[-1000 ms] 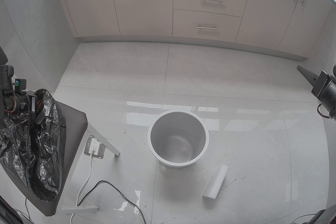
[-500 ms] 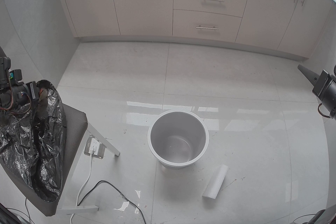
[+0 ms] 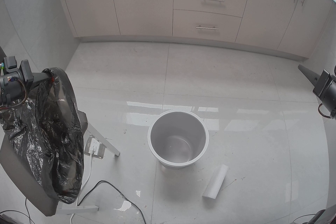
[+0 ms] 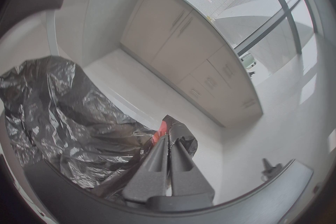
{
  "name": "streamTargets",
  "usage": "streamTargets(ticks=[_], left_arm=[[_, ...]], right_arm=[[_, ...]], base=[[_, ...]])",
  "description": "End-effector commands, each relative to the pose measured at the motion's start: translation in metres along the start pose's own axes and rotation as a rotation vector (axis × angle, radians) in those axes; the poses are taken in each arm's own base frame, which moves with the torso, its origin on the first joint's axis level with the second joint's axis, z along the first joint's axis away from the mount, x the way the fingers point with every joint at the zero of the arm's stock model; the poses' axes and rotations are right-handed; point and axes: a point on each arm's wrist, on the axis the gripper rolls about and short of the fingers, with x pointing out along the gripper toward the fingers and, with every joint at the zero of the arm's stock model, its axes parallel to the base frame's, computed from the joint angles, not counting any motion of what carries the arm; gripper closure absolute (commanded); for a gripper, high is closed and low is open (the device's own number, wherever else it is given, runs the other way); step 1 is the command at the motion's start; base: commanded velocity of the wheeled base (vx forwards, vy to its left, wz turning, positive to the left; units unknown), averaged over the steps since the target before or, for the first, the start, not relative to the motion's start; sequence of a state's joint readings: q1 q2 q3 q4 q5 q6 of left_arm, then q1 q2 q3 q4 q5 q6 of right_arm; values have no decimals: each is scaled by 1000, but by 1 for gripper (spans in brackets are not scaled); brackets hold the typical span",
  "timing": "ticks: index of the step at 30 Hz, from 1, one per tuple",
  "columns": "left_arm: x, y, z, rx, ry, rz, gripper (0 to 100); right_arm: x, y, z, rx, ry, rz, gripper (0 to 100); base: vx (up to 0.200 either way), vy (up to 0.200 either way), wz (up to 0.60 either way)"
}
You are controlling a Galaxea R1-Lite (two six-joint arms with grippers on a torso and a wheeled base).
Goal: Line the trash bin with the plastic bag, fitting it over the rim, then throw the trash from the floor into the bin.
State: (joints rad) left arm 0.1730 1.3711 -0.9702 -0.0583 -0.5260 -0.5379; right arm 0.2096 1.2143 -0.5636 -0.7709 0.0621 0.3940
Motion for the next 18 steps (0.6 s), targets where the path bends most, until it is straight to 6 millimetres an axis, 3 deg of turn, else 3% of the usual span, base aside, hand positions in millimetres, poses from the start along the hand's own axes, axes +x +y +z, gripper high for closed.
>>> streamTargets(ticks=[1, 9, 18], left_arm=[[-25, -30, 8, -58, 37, -144, 100], [-28, -60, 15, -215, 140, -312, 100], [-23, -84, 5, -189, 243, -428, 100]], right_arm=[[1, 1, -3, 1, 16, 8, 100], [5, 0, -7, 3, 38, 7, 100], [5, 1, -13, 4, 62, 16, 100]], base=[[0, 0, 0], [0, 0, 0], [0, 0, 0]])
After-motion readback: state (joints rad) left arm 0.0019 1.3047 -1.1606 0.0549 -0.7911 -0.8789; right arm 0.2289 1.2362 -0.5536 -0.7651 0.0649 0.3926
